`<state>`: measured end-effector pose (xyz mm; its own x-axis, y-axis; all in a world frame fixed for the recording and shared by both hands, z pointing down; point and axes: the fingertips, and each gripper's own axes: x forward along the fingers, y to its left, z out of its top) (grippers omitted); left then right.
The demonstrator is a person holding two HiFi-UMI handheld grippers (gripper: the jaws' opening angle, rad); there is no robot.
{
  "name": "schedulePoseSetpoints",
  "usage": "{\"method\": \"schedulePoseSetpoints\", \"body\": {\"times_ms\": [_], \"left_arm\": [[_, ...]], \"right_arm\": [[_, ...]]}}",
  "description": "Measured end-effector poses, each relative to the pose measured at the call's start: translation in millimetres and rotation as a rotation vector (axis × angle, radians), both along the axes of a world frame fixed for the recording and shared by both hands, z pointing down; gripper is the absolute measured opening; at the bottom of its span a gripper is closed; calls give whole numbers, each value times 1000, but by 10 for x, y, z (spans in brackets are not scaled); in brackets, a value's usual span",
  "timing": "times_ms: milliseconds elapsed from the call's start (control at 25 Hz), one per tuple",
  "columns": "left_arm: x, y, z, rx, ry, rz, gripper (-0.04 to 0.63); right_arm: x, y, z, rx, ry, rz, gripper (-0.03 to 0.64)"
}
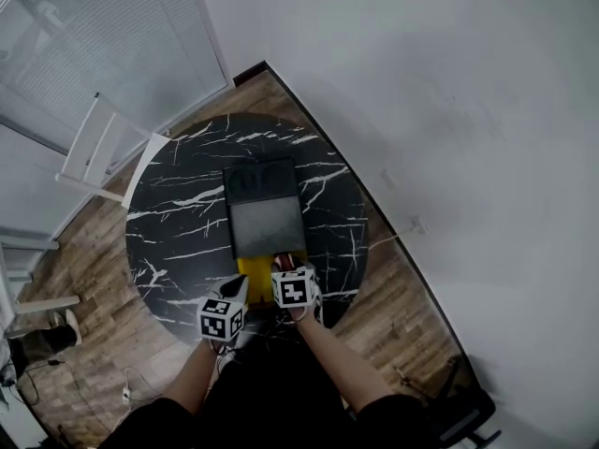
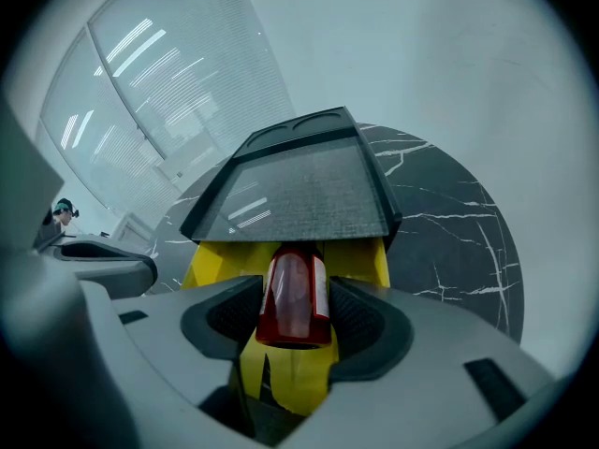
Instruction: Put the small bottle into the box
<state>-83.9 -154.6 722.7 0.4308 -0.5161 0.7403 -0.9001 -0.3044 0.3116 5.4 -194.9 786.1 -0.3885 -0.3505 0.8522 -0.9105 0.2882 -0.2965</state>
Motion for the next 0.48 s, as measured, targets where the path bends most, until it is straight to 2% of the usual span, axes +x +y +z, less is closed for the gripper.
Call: {"method": "schedulePoseSetpoints", "body": {"times_ms": [480], "left_arm": [[-2, 44, -111, 23, 6, -3, -2]], "right_arm": [[9, 8, -9, -17, -11, 13, 216]]}}
